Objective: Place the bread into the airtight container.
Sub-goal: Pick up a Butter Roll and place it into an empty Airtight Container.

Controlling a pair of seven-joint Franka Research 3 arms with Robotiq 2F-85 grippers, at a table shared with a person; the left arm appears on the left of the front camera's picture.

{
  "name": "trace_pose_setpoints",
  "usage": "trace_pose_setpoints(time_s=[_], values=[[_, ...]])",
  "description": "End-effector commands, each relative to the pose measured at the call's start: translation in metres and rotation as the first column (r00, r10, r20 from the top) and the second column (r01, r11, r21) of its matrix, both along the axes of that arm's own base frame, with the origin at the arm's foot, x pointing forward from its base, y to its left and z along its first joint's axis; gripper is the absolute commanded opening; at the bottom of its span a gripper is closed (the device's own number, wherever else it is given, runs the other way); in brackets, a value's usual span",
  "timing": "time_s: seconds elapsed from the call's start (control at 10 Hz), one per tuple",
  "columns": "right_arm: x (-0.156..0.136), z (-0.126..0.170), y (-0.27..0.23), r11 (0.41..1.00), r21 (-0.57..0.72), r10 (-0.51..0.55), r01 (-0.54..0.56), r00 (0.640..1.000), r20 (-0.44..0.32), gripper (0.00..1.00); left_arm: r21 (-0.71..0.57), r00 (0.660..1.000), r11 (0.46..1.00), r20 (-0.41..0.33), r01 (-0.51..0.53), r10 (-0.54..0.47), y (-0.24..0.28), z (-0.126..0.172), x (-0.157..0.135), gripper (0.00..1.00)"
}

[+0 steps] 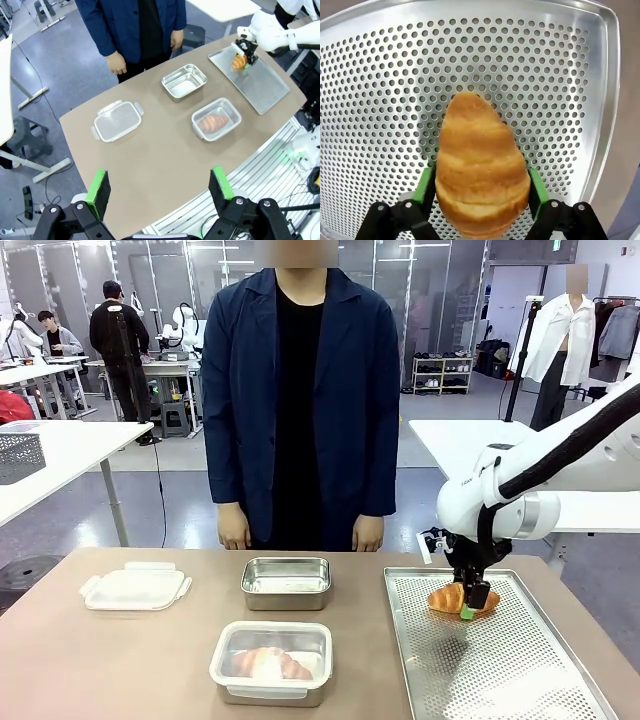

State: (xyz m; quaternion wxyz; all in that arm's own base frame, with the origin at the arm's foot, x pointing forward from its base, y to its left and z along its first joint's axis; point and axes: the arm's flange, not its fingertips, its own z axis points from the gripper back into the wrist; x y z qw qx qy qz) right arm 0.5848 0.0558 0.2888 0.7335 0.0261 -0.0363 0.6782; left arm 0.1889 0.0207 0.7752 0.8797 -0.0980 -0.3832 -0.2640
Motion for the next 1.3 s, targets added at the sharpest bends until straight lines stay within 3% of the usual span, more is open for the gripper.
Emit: trace_pose_setpoints(time_s=[0.0, 0.1, 0.3, 0.7, 1.2], values=[[0.001, 0.0, 0.003, 0.999, -0.022, -0.022, 0.023, 1.0, 0.016, 0.69, -0.001, 1.0, 1.0, 0.004, 0.003, -0.003, 0.0, 0.001, 0.001, 1.0], [0.0, 0.001, 0.002, 0.999, -0.021, -0.026, 0.026, 1.0, 0.015, 0.56, -0.001, 1.0, 1.0, 0.004, 0.003, -0.003, 0.0, 0.001, 0.001, 1.0], [-0.003, 0.013, 0.001, 0.999, -0.001, -0.038, 0.038, 0.999, 0.019, 0.38, -0.001, 1.0, 1.0, 0.004, 0.003, -0.003, 0.0, 0.001, 0.001, 1.0], [-0.009, 0.069, 0.012, 0.994, -0.025, -0.108, 0.108, 0.994, 0.016, 0.39, -0.001, 1.0, 1.0, 0.004, 0.003, -0.003, 0.0, 0.001, 0.001, 1.0], [0.003, 0.127, 0.107, 0.99, -0.007, -0.143, 0.143, 0.989, 0.028, 0.39, -0.001, 1.0, 1.0, 0.004, 0.003, -0.003, 0.0, 0.001, 0.001, 1.0]])
